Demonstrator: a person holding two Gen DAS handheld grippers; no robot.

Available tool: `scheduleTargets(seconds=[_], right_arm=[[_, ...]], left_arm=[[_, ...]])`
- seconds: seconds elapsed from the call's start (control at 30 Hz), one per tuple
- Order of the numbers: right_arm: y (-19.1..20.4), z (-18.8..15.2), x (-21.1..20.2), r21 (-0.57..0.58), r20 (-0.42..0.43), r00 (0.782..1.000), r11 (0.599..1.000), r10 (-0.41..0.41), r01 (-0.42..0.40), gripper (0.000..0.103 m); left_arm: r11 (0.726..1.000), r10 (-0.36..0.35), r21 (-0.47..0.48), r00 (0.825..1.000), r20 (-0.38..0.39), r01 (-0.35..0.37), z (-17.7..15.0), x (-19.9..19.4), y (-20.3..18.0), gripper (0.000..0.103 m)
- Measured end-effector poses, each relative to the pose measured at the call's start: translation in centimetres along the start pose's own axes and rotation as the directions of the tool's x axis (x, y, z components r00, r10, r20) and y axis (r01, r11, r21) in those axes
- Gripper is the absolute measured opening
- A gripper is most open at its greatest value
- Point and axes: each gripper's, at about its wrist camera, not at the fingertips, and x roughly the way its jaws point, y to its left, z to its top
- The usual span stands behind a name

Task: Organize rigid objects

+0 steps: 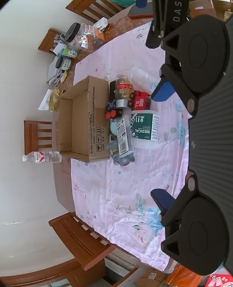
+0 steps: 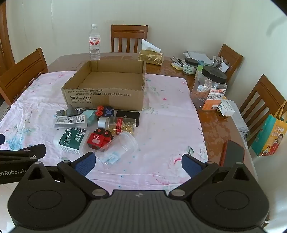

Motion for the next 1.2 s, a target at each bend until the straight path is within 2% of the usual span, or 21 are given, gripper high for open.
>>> scheduleTargets(seconds=[1.2], right_arm=[[-0.26, 0.39, -0.04, 0.002, 0.006, 1.000, 1.000, 0.003, -0.003, 0.103]], left_arm=[[1.000, -0.018, -0.022, 1.000, 0.001, 0.018, 0.40, -0.46, -0.04, 0.103]])
